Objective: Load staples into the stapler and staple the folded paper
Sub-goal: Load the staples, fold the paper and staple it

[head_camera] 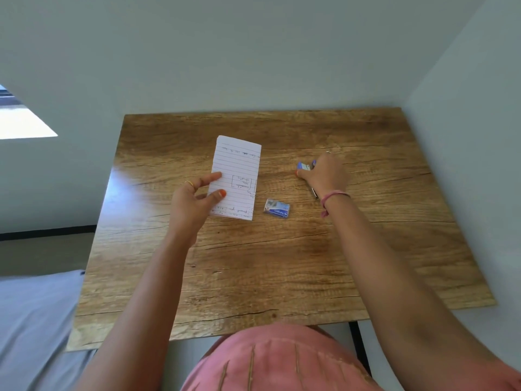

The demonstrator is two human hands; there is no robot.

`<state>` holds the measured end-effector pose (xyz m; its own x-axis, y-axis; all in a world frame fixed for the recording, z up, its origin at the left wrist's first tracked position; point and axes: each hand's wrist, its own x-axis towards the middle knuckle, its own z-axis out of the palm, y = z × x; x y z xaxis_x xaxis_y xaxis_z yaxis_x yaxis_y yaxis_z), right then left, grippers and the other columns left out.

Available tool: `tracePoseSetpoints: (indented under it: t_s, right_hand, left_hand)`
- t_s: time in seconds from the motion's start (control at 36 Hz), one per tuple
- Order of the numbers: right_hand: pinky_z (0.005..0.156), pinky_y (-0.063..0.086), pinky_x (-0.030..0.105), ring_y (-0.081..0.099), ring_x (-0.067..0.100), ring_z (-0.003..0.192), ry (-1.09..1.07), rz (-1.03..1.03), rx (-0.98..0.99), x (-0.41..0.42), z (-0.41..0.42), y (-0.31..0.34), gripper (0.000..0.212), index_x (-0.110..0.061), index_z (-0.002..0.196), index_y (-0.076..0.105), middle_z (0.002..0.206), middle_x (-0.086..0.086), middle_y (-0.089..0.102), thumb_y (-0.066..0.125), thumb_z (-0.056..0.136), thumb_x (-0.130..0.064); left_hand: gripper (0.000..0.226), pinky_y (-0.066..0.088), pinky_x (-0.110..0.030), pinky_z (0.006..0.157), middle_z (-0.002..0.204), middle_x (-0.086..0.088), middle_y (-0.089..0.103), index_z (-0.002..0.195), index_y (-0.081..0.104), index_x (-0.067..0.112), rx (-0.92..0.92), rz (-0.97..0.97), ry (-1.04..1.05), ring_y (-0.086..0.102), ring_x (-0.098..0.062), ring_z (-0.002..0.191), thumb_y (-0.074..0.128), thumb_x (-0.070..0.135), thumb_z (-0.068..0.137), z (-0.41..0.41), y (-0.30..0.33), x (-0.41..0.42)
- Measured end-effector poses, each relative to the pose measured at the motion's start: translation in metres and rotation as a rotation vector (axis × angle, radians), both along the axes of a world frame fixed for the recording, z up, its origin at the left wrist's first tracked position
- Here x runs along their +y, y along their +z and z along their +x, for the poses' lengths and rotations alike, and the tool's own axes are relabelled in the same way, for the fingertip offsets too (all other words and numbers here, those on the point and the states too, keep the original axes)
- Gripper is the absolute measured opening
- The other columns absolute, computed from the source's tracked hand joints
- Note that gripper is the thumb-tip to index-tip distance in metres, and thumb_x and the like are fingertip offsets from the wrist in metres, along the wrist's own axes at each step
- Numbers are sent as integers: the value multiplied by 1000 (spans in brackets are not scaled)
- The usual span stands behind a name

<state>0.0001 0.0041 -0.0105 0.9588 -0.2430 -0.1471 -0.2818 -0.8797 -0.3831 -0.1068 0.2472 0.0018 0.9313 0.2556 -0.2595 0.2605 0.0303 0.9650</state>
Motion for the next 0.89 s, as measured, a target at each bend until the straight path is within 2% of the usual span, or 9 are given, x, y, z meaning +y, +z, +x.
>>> tracePoseSetpoints:
  t_s: [0.14,0.19,0.31,0.42,0.47,0.53,0.58,0.75,0.89]
  right_hand:
    - [46,26,25,53,18,76,23,6,-4,-3,-4,-1,44,-9,87,61,87,7,59,75,78,-50]
    - [53,37,27,56,19,80,17,5,-4,-1,-6,1,48,-9,87,59,93,9,63,74,76,-53]
    - [74,53,36,61,27,98,35,-67,-108,3,-18,9,58,-4,104,59,107,12,62,69,80,-56]
    - [76,48,26,58,19,98,245,-25,-252,11,-39,13,48,-11,115,62,110,6,61,62,88,-50]
    - [83,51,27,59,15,99,382,82,-164,15,-52,8,49,-16,122,60,117,3,61,64,86,-49]
    - [94,44,25,54,14,116,493,106,-75,17,-63,0,56,-17,130,55,130,0,56,66,85,-48]
    - [94,36,21,49,14,123,552,100,-33,16,-70,-10,58,-16,134,53,135,-1,52,67,85,-44]
    - [75,39,21,54,15,88,553,101,-115,20,-77,-24,32,-11,117,68,96,0,55,64,89,-27]
    - [70,35,20,52,13,81,443,149,-151,23,-79,-28,31,-7,112,69,87,1,54,64,91,-29]
  left_hand:
    - [34,59,-38,78,113,8,68,97,69,33,-2,-1,-6,72,-17,89,72,2,82,3,-3,4]
    - [34,59,-40,79,112,9,68,96,70,33,2,-8,-5,72,-18,90,72,2,82,4,-5,5]
    - [34,59,-38,77,112,9,69,97,70,32,8,-28,3,72,-17,88,72,2,82,6,-7,8]
    - [33,59,-39,79,113,7,68,99,70,30,15,-34,8,72,-19,91,72,2,82,8,-11,12]
    - [33,58,-39,80,113,8,68,100,70,30,15,-42,13,71,-20,92,72,2,82,9,-12,13]
    - [33,58,-37,80,114,9,68,99,69,30,11,-51,20,71,-20,93,72,2,82,10,-14,14]
    - [34,59,-35,79,115,8,68,99,69,31,8,-58,26,71,-19,93,72,1,82,10,-16,15]
    - [34,58,-35,80,115,8,68,99,69,30,4,-68,23,71,-20,95,72,1,82,10,-19,18]
    - [33,58,-37,81,118,8,67,100,69,29,8,-67,23,71,-17,95,72,2,82,9,-22,21]
